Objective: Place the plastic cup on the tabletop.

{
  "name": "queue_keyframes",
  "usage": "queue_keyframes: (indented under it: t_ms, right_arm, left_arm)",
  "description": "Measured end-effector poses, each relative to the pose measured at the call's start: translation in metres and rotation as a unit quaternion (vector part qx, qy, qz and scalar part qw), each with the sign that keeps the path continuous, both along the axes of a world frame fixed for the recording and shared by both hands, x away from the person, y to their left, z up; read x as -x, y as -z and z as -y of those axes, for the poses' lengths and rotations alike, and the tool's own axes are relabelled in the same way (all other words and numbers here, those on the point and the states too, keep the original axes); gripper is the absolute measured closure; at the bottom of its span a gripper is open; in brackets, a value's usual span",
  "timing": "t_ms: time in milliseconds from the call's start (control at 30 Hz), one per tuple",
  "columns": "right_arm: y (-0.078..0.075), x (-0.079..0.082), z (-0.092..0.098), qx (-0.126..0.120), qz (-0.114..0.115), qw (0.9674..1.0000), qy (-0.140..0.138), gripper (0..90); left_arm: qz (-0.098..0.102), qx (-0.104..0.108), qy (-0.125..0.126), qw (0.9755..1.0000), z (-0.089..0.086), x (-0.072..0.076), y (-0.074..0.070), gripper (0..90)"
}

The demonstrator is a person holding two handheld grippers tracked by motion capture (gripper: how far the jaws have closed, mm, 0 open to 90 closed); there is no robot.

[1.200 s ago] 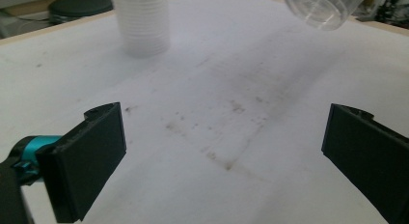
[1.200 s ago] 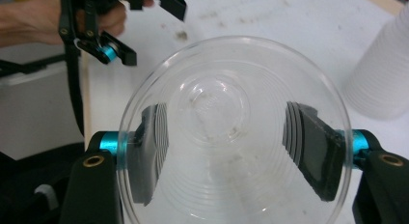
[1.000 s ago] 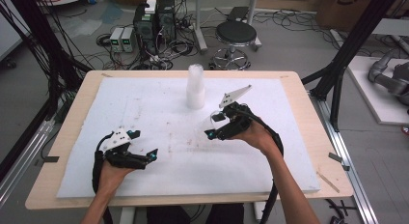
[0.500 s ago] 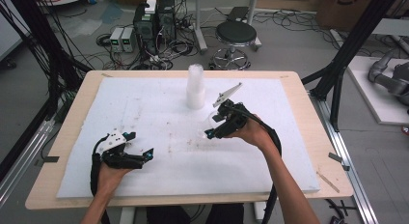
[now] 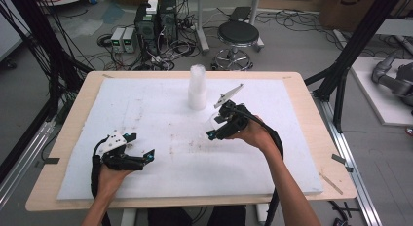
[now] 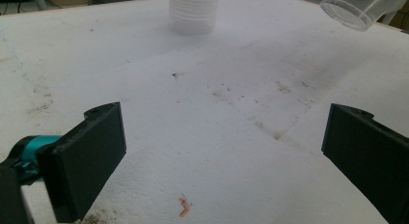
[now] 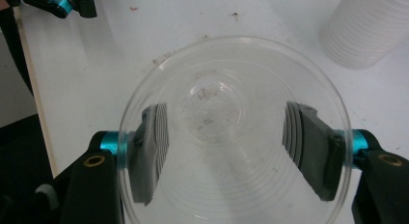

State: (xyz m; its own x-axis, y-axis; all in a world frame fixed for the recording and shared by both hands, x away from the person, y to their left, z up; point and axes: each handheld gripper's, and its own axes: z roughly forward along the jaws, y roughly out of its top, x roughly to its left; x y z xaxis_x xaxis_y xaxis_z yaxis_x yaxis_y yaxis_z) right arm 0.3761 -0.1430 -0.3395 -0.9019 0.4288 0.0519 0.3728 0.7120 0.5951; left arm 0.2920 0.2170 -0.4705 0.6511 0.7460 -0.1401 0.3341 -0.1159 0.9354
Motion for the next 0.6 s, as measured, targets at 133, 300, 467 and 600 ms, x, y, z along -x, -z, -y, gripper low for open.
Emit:
queue_keyframes:
  t_ms: [133, 300, 467, 600]
  right_arm:
    - [0.001, -0.001, -0.001, 0.008, -0.002, 1.0000, 0.004, 33.8]
    - [0.007, -0.003, -0.005, 0.012, -0.003, 0.9999, 0.005, 33.7]
    - [0.017, -0.006, -0.012, 0.023, -0.010, 0.9997, 0.005, 33.8]
    - [0.024, -0.009, -0.019, 0.045, -0.012, 0.9989, 0.005, 33.8]
  left_arm:
    - [0.000, 0.001, 0.001, 1.0000, 0.000, 0.000, 0.000, 1.7]
    - [0.003, 0.003, 0.001, 1.0000, 0.000, 0.000, 0.000, 1.7]
    - [0.004, 0.007, 0.003, 1.0000, -0.002, 0.001, 0.000, 1.7]
    - [0.003, 0.008, 0.005, 1.0000, -0.001, 0.001, 0.001, 1.7]
